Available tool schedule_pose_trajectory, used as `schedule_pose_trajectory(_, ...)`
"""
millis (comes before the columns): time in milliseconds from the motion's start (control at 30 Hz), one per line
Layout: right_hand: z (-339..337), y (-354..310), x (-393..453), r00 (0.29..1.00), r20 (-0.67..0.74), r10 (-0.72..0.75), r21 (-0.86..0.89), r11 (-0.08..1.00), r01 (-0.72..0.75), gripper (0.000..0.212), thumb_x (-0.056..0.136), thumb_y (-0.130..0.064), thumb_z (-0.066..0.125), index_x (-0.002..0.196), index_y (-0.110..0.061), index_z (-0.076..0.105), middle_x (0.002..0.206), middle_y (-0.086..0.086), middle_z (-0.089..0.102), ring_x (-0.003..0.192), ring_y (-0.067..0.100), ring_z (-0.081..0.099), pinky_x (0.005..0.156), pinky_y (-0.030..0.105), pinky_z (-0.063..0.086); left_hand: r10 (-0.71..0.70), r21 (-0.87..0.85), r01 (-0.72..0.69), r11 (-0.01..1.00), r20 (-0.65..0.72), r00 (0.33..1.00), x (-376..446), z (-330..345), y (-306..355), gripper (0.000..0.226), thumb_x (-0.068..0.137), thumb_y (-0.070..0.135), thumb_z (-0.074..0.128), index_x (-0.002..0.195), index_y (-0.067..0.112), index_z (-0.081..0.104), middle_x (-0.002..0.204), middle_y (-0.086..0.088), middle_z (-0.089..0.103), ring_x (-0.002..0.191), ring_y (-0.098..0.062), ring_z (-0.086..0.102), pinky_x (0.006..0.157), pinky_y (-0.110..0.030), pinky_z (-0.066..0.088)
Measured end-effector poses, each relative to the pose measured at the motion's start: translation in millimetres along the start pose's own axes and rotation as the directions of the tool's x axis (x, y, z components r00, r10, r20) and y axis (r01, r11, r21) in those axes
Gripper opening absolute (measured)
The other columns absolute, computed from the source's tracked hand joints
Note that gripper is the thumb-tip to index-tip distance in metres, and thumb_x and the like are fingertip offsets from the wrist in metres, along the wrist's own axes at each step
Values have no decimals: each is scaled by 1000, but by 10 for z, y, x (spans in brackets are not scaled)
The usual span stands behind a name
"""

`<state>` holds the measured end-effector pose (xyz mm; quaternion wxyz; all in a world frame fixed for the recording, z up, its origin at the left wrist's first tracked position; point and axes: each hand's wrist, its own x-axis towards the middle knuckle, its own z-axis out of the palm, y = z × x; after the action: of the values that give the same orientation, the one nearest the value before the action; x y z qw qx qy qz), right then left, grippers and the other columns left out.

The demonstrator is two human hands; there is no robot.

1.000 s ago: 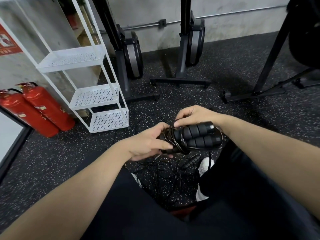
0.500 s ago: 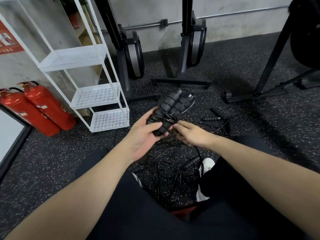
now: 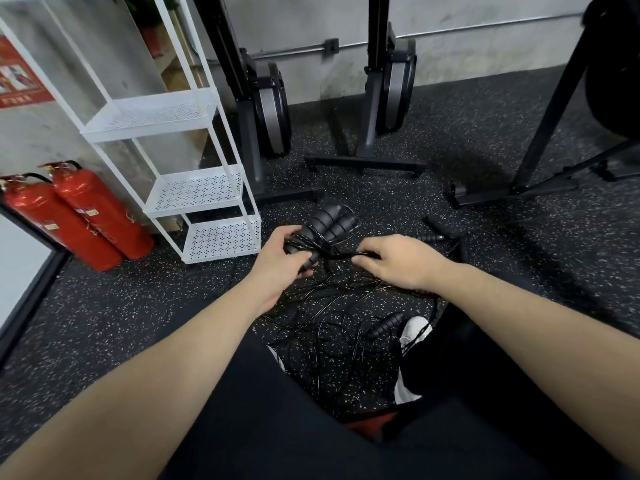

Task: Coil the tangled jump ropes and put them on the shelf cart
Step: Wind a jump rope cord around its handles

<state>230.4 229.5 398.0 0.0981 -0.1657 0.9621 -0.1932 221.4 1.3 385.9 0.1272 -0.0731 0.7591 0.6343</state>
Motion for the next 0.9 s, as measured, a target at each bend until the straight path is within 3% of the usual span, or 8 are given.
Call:
schedule_pose_trajectory(67,-97,1,-3,994,108,-8,-1,1000,9,26,104,-46,50,118,-29,62,80,-14,61,65,1,53,60,25,39,27,176,-29,984,15,1000,-5,6,1,45,97,2,65,128,30,50,124,-7,60,101,-23,69,83,-38,64)
schedule_pose_trajectory(167,-238,15,-2,965,258,-41,-10,999,45,27,103,-41,54,122,-26,66,110,-5,71,92,15,65,84,31,50,71,402,-109,909,109,992,-4,4,-27,43,94,5,69,126,28,51,115,2,61,97,-23,69,84,-42,63)
schedule_pose_trajectory(300,-388,19,-17,977,201,-71,-135,986,99,23,98,-50,60,113,-36,70,89,-25,61,89,8,57,82,28,46,70,602,-257,756,316,946,-34,38,1,37,92,8,71,117,26,51,101,2,64,83,-23,67,83,-43,59)
schedule_pose_trajectory(433,-479,-36,11,995,24,-101,-114,988,103,27,78,-63,74,94,-41,75,86,-23,68,89,6,61,85,30,50,-24,643,-327,693,473,881,-84,120,83,60,91,4,71,140,23,42,116,5,57,78,-8,60,61,-20,50)
schedule_pose_trajectory(500,-478,-50,41,994,40,-106,-48,993,108,24,74,-62,79,88,-42,75,89,-21,72,90,6,64,88,33,51,-49,626,-362,690,540,840,-93,136,116,71,89,0,70,148,27,40,115,3,55,79,-13,60,64,-28,51)
schedule_pose_trajectory(600,-485,-22,53,984,82,-155,219,967,134,18,73,-46,86,83,-33,80,84,-16,75,84,7,67,87,31,53,-48,603,-460,652,638,768,-103,95,154,51,90,9,74,124,41,52,106,4,55,92,-22,60,85,-42,50)
schedule_pose_trajectory(767,-416,46,57,980,55,-193,525,840,136,33,61,-44,87,78,-20,72,76,-1,70,68,8,57,67,23,45,-70,470,-333,817,655,752,-182,41,155,56,87,1,76,115,43,54,109,14,65,99,-5,60,92,-25,45)
schedule_pose_trajectory(900,-258,126,132,988,73,-135,813,582,20,22,73,-21,78,79,-13,59,63,-12,63,56,1,55,56,16,45,-66,242,-118,963,636,769,-266,22,194,63,84,-13,71,126,31,57,127,12,66,122,-4,59,103,-24,50)
